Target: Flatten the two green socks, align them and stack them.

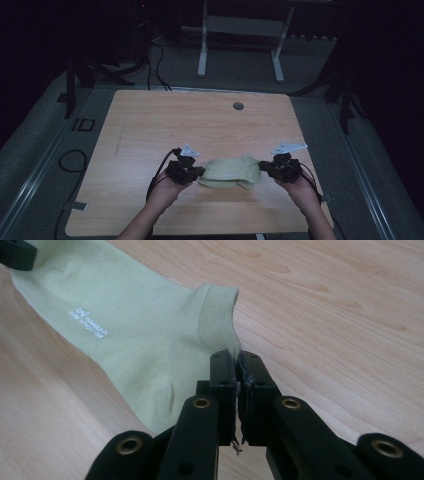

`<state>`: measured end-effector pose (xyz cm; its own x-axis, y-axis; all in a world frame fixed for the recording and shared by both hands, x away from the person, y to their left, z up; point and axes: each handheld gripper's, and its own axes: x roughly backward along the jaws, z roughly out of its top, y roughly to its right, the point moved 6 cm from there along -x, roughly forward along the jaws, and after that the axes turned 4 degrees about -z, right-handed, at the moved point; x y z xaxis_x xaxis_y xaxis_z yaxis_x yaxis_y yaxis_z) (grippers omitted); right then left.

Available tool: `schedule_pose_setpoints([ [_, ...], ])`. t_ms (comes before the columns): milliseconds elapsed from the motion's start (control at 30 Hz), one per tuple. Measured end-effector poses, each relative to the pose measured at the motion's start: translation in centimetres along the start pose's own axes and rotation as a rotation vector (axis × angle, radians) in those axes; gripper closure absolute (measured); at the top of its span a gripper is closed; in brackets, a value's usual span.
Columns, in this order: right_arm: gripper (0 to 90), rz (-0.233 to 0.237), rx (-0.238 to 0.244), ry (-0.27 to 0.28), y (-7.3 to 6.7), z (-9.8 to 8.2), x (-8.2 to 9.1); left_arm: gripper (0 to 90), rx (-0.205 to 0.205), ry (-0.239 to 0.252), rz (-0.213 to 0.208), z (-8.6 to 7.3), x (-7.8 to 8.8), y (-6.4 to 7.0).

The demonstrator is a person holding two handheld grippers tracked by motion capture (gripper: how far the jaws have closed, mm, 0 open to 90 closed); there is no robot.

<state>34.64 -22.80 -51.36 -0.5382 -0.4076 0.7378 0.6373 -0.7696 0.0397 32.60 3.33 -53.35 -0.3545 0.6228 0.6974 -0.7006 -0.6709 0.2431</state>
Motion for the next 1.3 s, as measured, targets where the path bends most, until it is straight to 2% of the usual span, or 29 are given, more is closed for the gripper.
schedule_pose_setpoints([
  [67, 85.8, 0.005, -0.018, -0.005, 0.1, -0.1, -0.5, 88.7, 0.023, -0.003, -0.013, 0.0, -0.4, -0.6],
  [200, 85.8, 0.012, -0.027, -0.028, 0.2, -0.5, -1.6, 88.7, 0.042, -0.026, -0.013, -0.5, -1.3, -1.3],
  [333, 85.8, 0.002, -0.025, -0.053, 0.2, -0.9, -2.6, 88.7, 0.044, -0.052, -0.013, -1.1, -2.1, -1.6],
  [400, 85.8, 0.005, -0.035, -0.066, 0.3, -1.1, -3.0, 88.7, 0.061, -0.051, -0.029, -1.4, -2.4, -1.6],
  [467, 85.8, 0.006, -0.028, -0.075, 0.2, -1.4, -3.3, 88.7, 0.045, -0.062, -0.021, -1.7, -2.6, -1.4],
  [567, 85.8, 0.013, -0.029, -0.098, 0.2, -2.1, -3.9, 88.7, 0.042, -0.08, -0.01, -2.1, -3.2, -1.5],
  [800, 85.7, 0.022, -0.033, -0.133, 0.0, -3.1, -5.5, 88.7, 0.075, -0.103, -0.016, -2.8, -4.0, -2.4],
  [900, 85.7, 0.018, -0.035, -0.139, 0.1, -3.2, -5.9, 88.6, 0.079, -0.11, -0.015, -3.0, -4.2, -2.7],
  [933, 88.5, 0.017, -0.038, -0.143, 0.2, -3.3, -6.0, 88.6, 0.079, -0.114, -0.011, -3.1, -4.3, -2.7],
  [1000, 88.6, -0.008, -0.036, -0.15, 0.4, -3.4, -6.3, 88.5, 0.079, -0.121, -0.015, -3.3, -4.5, -2.8],
  [1200, 87.8, -0.007, -0.057, -0.141, 0.8, -3.6, -6.1, 88.2, 0.082, -0.121, -0.022, -3.6, -4.4, -2.6],
  [1233, 87.1, -0.003, -0.064, -0.134, 0.8, -3.4, -5.9, 86.0, 0.084, -0.12, -0.027, -3.6, -4.4, -2.6],
  [1267, 87.1, -0.003, -0.064, -0.134, 0.8, -3.4, -5.9, 78.6, 0.084, -0.12, -0.027, -3.6, -4.4, -2.6],
  [1300, 85.9, -0.003, -0.064, -0.129, 0.7, -3.3, -5.7, 78.6, 0.073, -0.094, -0.011, -3.2, -3.8, -2.5],
])
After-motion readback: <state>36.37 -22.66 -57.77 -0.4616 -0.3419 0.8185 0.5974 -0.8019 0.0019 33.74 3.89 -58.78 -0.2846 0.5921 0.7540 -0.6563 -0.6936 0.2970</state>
